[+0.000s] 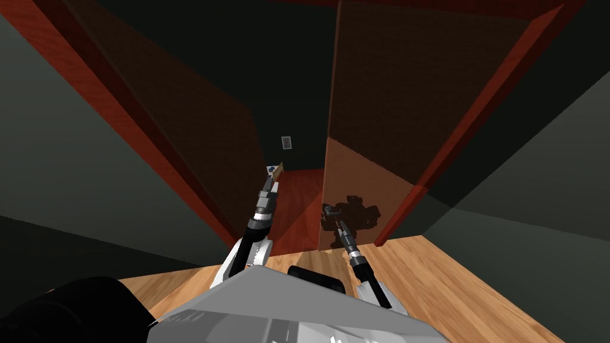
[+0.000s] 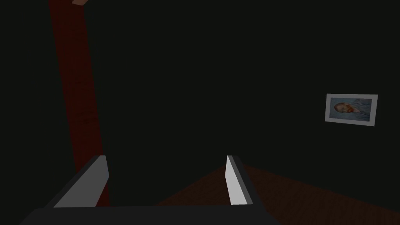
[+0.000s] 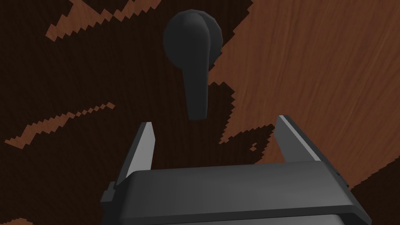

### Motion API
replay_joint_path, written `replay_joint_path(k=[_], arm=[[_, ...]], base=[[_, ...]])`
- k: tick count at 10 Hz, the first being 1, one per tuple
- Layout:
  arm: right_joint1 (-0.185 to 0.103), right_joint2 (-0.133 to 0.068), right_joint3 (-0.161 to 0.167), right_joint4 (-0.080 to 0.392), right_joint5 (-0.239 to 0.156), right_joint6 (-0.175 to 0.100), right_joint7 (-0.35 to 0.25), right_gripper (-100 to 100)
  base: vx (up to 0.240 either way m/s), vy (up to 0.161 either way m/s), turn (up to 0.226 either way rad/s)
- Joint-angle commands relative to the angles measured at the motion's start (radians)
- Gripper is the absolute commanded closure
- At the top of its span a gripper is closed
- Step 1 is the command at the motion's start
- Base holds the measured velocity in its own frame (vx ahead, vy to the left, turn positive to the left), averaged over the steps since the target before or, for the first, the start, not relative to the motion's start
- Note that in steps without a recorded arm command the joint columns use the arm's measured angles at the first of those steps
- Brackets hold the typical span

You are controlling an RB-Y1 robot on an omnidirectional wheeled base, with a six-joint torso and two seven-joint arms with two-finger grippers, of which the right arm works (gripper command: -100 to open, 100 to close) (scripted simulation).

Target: Push the door open

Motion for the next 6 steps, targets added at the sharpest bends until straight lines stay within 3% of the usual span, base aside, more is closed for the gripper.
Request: replay_joint_path(k=[1, 5, 6], arm=[[-0.003, 0.006, -0.005, 0.008, 0.0, -0.003, 0.004, -100], [-0.008, 0.02, -0.016, 0.027, -0.001, -0.009, 0.012, -100], [-0.007, 0.018, -0.014, 0.024, -0.001, -0.008, 0.01, -100]], base=[[0.195, 0.044, 0.034], [0.201, 0.032, 0.032], [0.088, 0.006, 0.007]])
